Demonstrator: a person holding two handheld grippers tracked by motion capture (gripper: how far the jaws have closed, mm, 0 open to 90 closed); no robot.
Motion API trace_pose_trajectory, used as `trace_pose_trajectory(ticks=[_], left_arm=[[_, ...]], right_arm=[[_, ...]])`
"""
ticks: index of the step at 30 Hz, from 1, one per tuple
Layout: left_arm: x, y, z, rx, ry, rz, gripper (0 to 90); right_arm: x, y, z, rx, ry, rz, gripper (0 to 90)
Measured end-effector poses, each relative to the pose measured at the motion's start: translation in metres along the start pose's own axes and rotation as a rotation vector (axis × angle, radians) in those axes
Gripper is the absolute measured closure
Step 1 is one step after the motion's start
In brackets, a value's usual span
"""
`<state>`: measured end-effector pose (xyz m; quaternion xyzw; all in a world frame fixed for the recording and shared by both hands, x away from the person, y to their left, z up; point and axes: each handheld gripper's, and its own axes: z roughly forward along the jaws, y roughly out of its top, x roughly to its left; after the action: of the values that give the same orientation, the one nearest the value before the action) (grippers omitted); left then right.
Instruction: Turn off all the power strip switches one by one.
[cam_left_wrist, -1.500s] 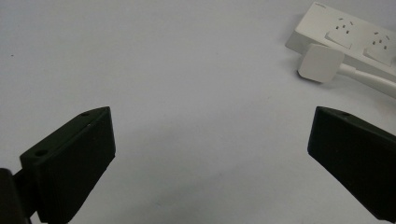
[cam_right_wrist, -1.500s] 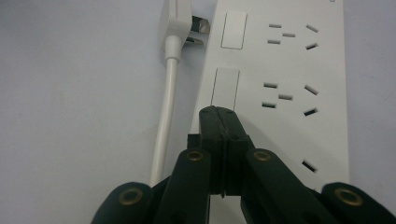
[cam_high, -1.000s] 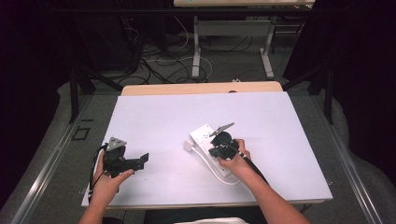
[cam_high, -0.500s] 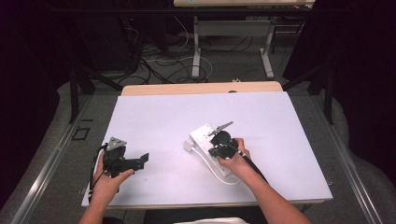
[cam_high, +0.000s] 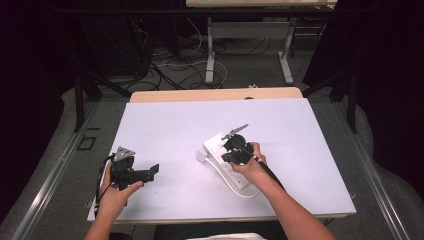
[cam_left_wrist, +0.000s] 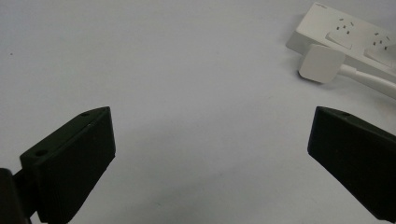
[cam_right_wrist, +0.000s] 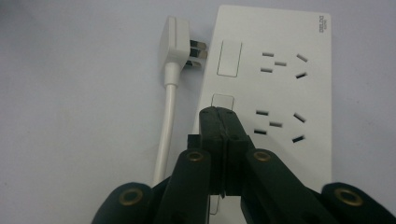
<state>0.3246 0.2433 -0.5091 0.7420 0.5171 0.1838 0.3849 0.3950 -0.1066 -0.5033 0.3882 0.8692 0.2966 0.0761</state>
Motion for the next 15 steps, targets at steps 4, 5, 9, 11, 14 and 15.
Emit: trace_pose_trajectory(ticks=[4, 5, 9, 11, 14, 15], left_arm=[[0.001, 0.000, 0.000, -0.001, 0.003, 0.001, 0.8], [0.001, 0.000, 0.000, 0.000, 0.001, 0.002, 0.8], [0.002, 0.000, -0.001, 0.004, 0.000, 0.007, 0.8], [0.002, 0.000, -0.001, 0.004, 0.000, 0.008, 0.8], [0.002, 0.000, -0.001, 0.004, 0.001, 0.008, 0.9], [0.002, 0.000, -0.001, 0.003, 0.000, 0.008, 0.8]], right_arm=[[0.000, 0.005, 0.003, -0.023, -0.001, 0.005, 90.0], [-0.001, 0.007, 0.002, -0.001, 0.006, -0.002, 90.0], [-0.002, 0.011, 0.006, -0.004, 0.003, -0.006, 90.0], [-0.002, 0.012, 0.007, 0.004, 0.006, 0.008, 90.0], [-0.003, 0.013, 0.012, -0.023, 0.013, 0.016, 90.0], [-0.003, 0.014, 0.012, 0.002, 0.005, 0.024, 90.0]])
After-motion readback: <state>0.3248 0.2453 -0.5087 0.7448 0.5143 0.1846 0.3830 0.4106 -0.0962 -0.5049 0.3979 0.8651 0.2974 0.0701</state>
